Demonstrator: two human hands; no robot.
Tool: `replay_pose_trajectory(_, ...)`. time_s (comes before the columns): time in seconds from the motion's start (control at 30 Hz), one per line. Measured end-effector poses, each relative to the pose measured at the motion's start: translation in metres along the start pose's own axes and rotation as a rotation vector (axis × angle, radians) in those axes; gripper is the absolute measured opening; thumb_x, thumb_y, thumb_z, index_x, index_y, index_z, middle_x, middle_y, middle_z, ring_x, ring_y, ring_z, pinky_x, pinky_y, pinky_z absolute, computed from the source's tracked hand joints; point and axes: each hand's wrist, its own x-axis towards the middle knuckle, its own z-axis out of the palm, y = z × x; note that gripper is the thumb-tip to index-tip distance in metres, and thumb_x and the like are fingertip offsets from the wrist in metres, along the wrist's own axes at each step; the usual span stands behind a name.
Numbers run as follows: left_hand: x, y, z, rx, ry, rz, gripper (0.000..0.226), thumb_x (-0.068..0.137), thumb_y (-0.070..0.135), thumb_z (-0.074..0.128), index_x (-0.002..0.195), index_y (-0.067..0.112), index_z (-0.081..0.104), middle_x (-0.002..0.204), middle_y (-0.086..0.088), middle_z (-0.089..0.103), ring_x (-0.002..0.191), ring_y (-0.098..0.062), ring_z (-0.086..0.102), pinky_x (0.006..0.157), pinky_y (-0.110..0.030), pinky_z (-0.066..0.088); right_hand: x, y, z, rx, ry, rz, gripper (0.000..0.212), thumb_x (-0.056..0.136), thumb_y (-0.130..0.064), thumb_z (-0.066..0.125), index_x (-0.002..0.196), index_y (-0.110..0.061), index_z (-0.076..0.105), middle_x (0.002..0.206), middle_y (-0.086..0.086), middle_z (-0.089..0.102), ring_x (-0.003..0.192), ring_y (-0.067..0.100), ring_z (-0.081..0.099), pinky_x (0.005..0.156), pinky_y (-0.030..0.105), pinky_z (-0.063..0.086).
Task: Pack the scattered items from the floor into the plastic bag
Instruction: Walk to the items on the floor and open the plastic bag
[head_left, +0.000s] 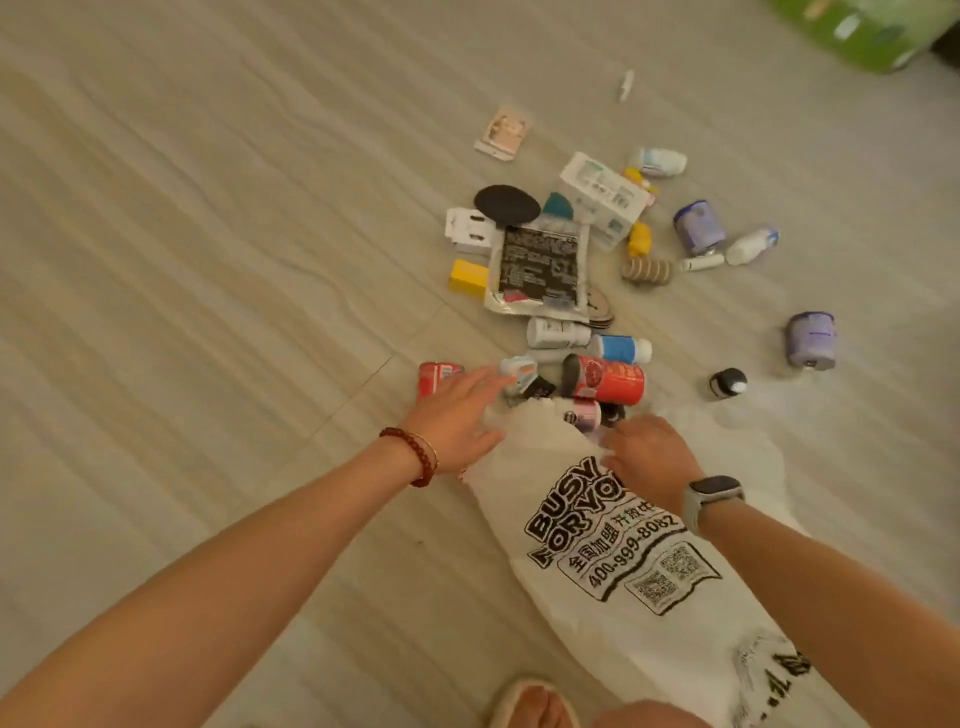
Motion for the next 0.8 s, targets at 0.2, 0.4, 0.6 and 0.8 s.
replay_pose_trajectory(0.2, 0.041, 0.016, 0.014, 0.142, -0.050, 0.235, 0.078, 0.083, 0.048, 0.054, 0.144, 0.028, 0.009, 0.150, -0.004, 0.028, 0.139, -0.021, 0.019, 0.114, -0.036, 0.018, -0.017, -0.015, -0.004, 0.197, 0.492, -0.001, 0.029, 0.089, -0.025, 0.055, 0.114, -0.012, 0.060, 0.101, 0.009, 0.068, 0.095, 0.028, 0.064, 0.082, 0.036, 0.046)
replay_pose_trajectory(0.4, -0.016, -0.011, -0.026, 0.023, 0.321, 0.294, 0.049, 0.078, 0.053, 0.038, 0.105, 0.021, 0.064, 0.094, -0.002, 0.063, 0.082, -0.021, 0.062, 0.067, -0.031, 0.046, -0.023, -0.038, -0.040, 0.216, 0.590, -0.200, 0.042, 0.086, -0.044, 0.043, 0.111, -0.016, 0.060, 0.097, 0.003, 0.067, 0.089, 0.023, 0.062, 0.073, 0.032, 0.046)
replay_pose_trajectory(0.6, -0.075, -0.094, -0.072, 0.345, 0.611, 0.039, 0.012, 0.076, 0.024, 0.064, 0.078, 0.012, 0.060, 0.079, -0.007, 0.061, 0.069, -0.028, 0.059, 0.065, -0.036, 0.042, 0.011, -0.059, -0.052, -0.078, 0.549, -0.381, 0.034, 0.070, -0.031, 0.069, 0.102, -0.020, 0.063, 0.077, -0.002, 0.071, 0.077, 0.020, 0.066, 0.069, 0.033, 0.052)
replay_pose_trajectory(0.8, -0.130, -0.112, -0.070, 0.570, 0.518, -0.018, 0.023, 0.072, 0.042, 0.051, 0.087, 0.025, 0.047, 0.120, 0.002, 0.062, 0.120, -0.023, 0.050, 0.091, -0.040, 0.031, 0.035, -0.121, -0.050, 0.198, 0.559, -0.484, 0.024, 0.082, -0.030, 0.058, 0.102, -0.018, 0.064, 0.085, 0.003, 0.072, 0.079, 0.026, 0.068, 0.060, 0.035, 0.054)
